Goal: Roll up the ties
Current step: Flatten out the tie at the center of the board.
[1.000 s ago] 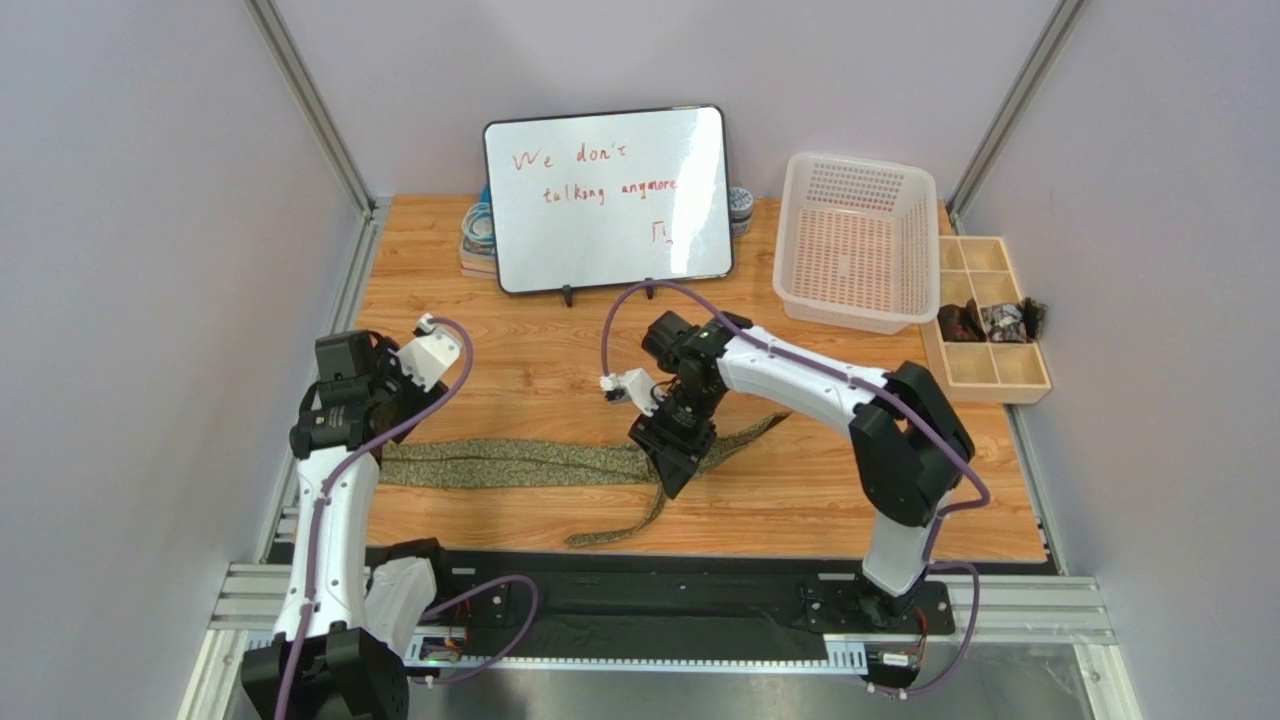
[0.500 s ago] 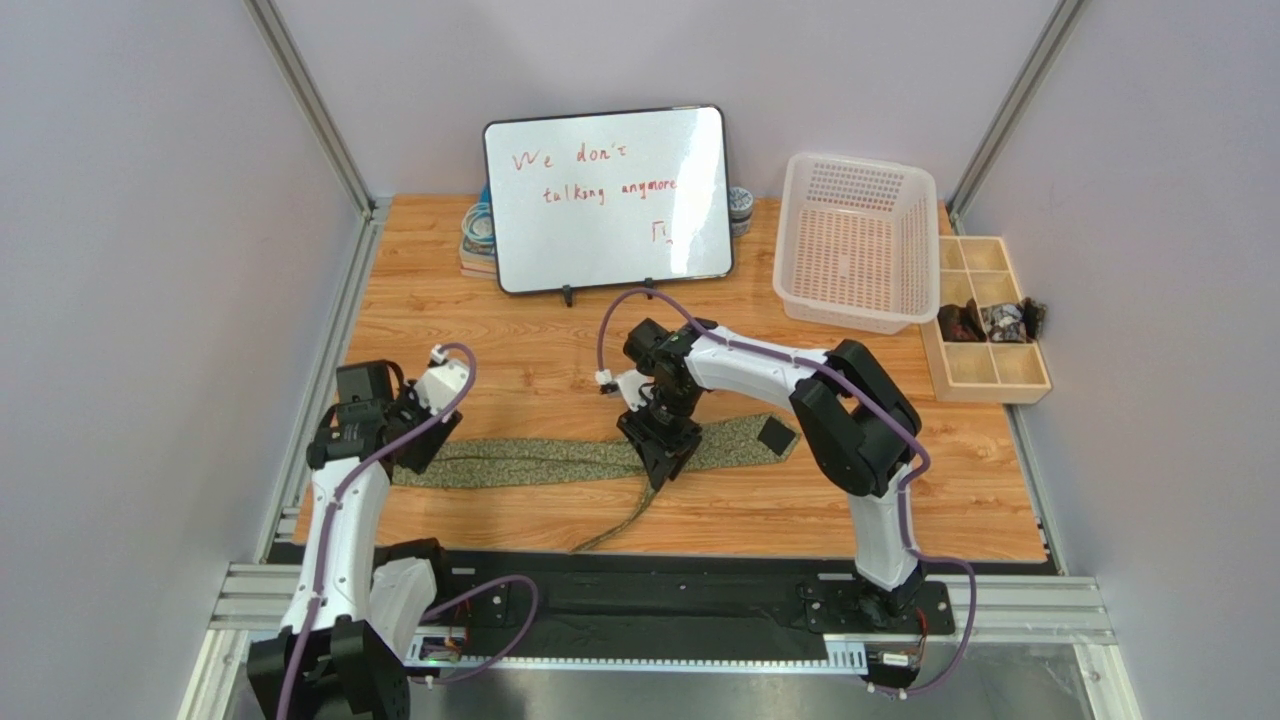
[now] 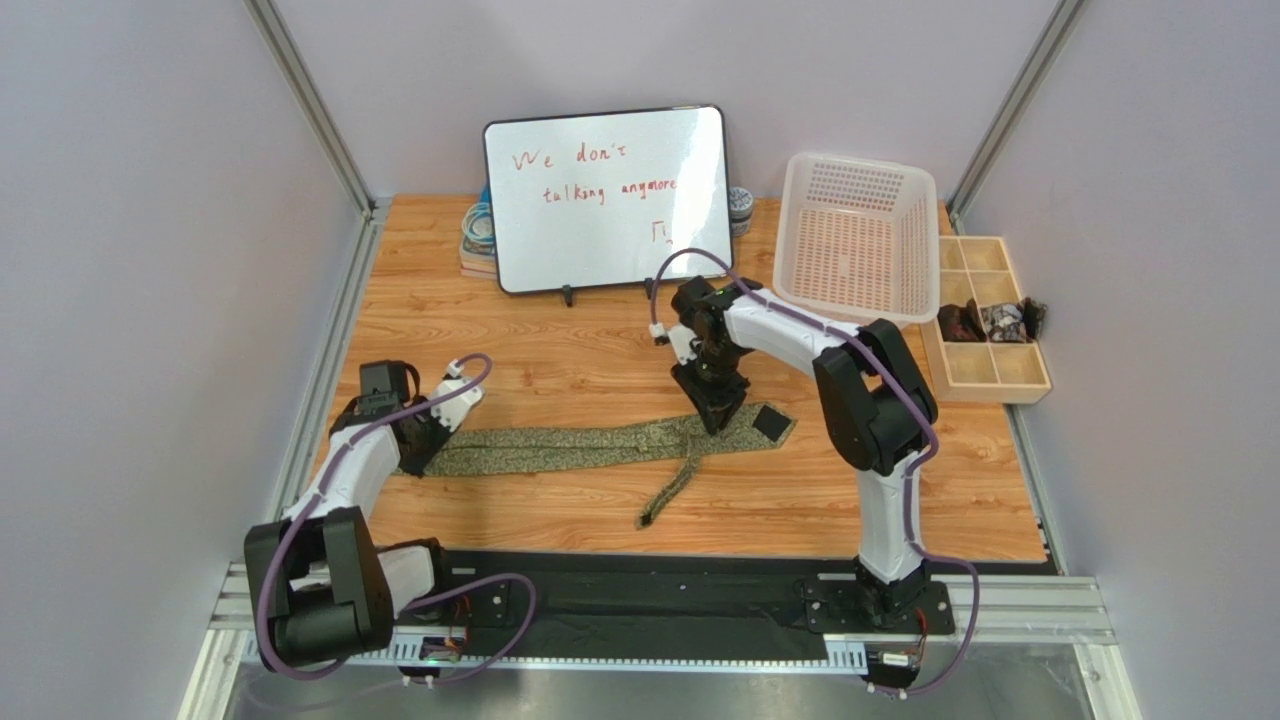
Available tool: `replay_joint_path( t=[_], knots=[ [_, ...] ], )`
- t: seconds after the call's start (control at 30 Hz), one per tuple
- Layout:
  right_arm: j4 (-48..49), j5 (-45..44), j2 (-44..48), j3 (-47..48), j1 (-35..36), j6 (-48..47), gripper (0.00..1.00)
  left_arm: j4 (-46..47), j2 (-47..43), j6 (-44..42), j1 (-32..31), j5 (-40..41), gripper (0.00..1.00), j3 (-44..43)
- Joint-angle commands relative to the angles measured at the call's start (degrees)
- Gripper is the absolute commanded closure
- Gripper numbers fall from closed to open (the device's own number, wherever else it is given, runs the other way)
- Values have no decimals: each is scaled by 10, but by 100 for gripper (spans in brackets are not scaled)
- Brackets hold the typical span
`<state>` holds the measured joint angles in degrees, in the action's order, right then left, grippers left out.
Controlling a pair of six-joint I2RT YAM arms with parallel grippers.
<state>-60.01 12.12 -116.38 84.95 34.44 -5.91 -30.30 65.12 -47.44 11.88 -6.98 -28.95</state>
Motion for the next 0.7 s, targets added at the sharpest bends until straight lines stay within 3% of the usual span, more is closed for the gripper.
replay_joint_path(
  t=[0.0, 0.13, 0.3, 0.47, 0.67],
  knots=[
    [-46, -57, 0, 56, -42, -59, 71, 24, 33, -11, 3, 14, 76, -16],
    [-63, 14, 53, 67, -18, -53, 60, 19, 46, -11, 3, 7, 76, -23],
    [-63, 51, 70, 48, 74, -7, 41, 15, 43, -9, 3, 5, 76, -23],
    [-7, -16, 50, -16, 111, 19, 41, 10, 40, -11, 3, 11, 76, -22],
    [7, -149, 40, -49, 85, -55, 44, 9, 33, -18, 3, 11, 76, -19]
  ],
)
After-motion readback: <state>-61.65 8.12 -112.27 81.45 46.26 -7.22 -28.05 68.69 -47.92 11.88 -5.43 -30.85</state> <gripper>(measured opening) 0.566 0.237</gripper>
